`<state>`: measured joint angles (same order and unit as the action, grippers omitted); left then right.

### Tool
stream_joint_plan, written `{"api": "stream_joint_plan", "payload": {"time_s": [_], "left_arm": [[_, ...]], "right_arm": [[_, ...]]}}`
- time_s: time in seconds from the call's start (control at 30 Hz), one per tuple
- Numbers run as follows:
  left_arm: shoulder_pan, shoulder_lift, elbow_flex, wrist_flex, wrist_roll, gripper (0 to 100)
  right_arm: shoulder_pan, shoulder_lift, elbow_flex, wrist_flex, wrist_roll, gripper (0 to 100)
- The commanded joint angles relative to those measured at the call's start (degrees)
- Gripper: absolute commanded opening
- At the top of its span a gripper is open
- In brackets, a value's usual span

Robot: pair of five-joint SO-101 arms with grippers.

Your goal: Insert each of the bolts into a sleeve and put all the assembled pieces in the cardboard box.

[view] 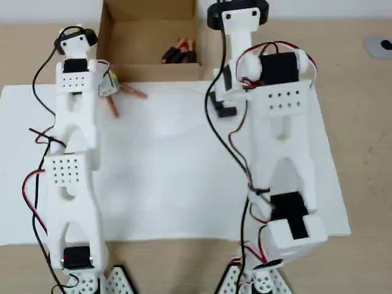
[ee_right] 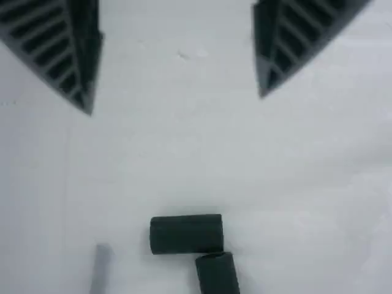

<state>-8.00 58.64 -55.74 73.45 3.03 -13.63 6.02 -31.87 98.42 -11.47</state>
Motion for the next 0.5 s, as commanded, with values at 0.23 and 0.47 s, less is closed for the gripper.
{"api": "stream_joint_plan", "payload": {"time_s": [0.23,0.47], "left_arm": [[0.7,0.3,-7.1,5.4,1.8,1],[-0.3,0.3,-13.8,12.7,4.7,1]], "right_arm": [[-0.2,-2.5,0.2,-0.4,-0.5,21.4],[0.0,-2.9,4.5,-0.4,-0.5,21.4]]}}
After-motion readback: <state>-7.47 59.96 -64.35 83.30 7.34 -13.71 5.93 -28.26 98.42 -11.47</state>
